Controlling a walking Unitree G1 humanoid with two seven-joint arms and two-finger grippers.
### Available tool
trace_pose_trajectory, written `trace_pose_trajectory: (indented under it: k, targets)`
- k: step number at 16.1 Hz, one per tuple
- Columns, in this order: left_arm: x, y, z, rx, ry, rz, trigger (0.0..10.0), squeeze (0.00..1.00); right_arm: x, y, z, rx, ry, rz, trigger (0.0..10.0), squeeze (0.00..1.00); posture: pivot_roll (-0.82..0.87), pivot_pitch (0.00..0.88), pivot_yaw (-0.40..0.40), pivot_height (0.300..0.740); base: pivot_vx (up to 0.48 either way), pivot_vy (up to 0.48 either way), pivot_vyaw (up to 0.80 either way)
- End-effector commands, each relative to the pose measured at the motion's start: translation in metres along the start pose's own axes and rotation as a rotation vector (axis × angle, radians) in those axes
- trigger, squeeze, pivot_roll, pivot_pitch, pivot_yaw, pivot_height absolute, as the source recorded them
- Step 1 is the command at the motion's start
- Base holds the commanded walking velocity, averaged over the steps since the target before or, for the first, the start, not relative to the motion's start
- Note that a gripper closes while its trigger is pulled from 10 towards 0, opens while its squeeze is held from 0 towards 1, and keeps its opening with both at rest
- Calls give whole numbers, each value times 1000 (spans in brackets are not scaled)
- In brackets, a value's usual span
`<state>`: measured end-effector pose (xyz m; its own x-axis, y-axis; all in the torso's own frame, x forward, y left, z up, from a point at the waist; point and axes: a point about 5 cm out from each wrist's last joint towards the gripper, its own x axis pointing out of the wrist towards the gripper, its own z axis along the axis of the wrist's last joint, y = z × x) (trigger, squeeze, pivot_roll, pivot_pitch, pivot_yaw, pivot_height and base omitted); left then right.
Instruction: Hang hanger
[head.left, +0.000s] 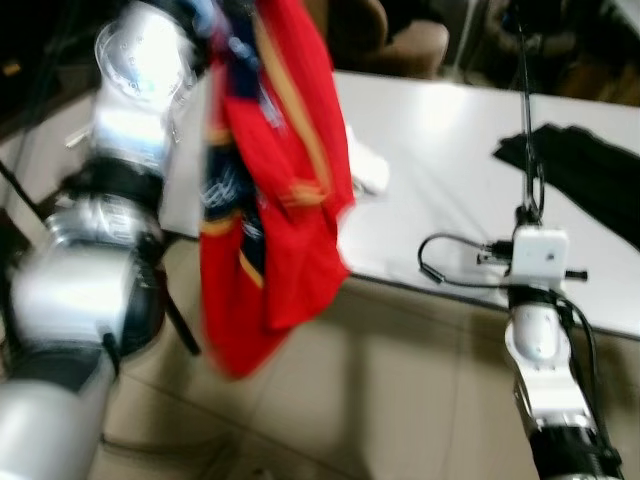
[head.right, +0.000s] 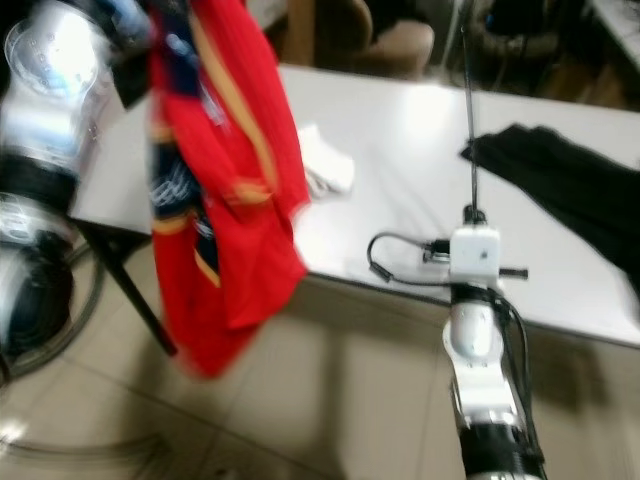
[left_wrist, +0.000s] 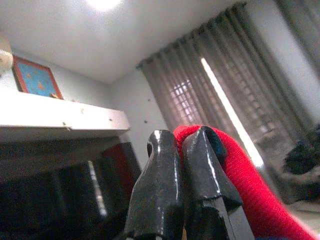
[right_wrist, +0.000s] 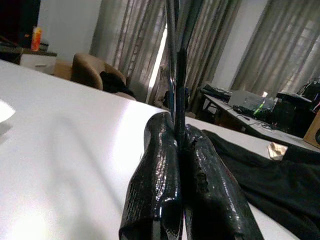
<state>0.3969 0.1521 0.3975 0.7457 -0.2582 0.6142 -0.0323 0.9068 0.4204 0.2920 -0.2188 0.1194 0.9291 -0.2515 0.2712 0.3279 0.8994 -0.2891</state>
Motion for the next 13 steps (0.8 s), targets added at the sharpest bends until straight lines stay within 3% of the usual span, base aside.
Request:
trace_pose_trajectory:
  k: [1, 2, 4, 6, 7, 8, 9, 12, 13]
  targets:
    - [16, -14, 16, 52, -7, -40, 10000, 0, -3, -7, -1, 4, 0, -38, 0, 0, -175, 0, 88, 740, 480, 0, 0]
    - [19, -13, 18, 69, 2, -34, 10000, 0, -4, -6, 0, 8, -4, -44, 0, 0, -180, 0, 96, 740, 480, 0, 0]
    - [42, -14, 48, 124, 26, -37, 10000, 0, -9, -6, 13, -7, -76, -77, 0, 0, -225, 0, 128, 740, 480, 0, 0]
    - [57, 1, 89, 246, -24, 79, 10000, 0, -14, -4, 22, -27, -125, -71, 0, 0, -254, 0, 151, 740, 480, 0, 0]
    - [59, 11, 97, 314, -37, 172, 10000, 0, -17, -3, 23, -31, -130, -76, 0, 0, -283, 0, 173, 740, 0, 0, 0]
    - [57, 15, 95, 398, -30, 222, 10000, 0, -20, -5, 22, -28, -119, -92, 0, 0, -294, 0, 184, 740, 0, 0, 0]
    - [55, 13, 86, 419, -8, 219, 10000, 0, -21, -6, 21, -26, -112, -99, 0, 0, -294, 0, 184, 740, 0, 0, 0]
    - [55, 13, 86, 419, -8, 219, 10000, 0, -21, -6, 21, -26, -112, -99, 0, 0, -294, 0, 184, 740, 0, 0, 0]
    - [52, 6, 73, 460, 16, 192, 10000, 0, -22, -7, 19, -25, -105, -103, 0, 0, -297, 0, 188, 740, 0, 0, 0]
